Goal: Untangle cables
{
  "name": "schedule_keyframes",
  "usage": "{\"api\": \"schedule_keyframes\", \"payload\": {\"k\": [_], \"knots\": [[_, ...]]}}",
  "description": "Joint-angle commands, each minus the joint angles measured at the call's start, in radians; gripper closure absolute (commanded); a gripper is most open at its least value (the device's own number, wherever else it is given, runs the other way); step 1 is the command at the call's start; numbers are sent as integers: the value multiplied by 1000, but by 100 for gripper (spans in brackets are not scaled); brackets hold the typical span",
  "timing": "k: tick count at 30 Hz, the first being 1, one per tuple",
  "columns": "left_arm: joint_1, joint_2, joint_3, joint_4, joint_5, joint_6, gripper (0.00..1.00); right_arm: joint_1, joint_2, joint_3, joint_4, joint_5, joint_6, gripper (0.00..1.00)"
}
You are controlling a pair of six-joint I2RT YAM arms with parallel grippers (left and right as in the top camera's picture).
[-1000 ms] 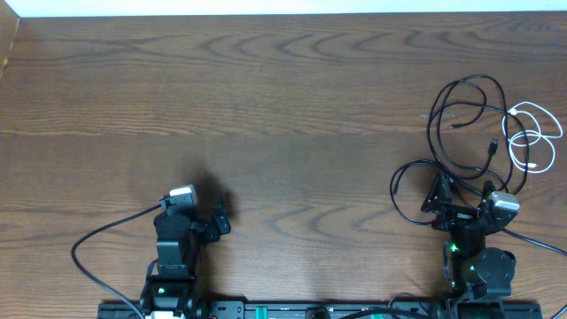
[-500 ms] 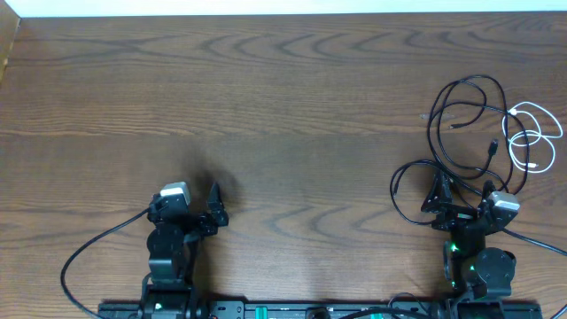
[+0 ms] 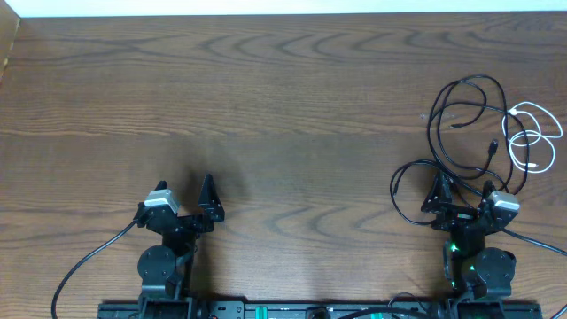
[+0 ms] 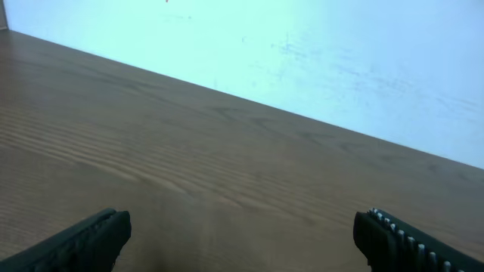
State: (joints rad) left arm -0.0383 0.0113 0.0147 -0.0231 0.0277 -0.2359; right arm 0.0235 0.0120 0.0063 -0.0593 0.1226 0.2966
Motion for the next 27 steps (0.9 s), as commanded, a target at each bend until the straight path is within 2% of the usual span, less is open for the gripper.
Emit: {"api": "schedule_keyframes", "payload": {"k": [1,27], "knots": [[0,-5,-10,-48,-13,-5,0,0,-6,-1,-5,-2,2,1],[0,21,-10,-48,-13,-5,0,0,-6,-1,-5,-2,2,1]]}}
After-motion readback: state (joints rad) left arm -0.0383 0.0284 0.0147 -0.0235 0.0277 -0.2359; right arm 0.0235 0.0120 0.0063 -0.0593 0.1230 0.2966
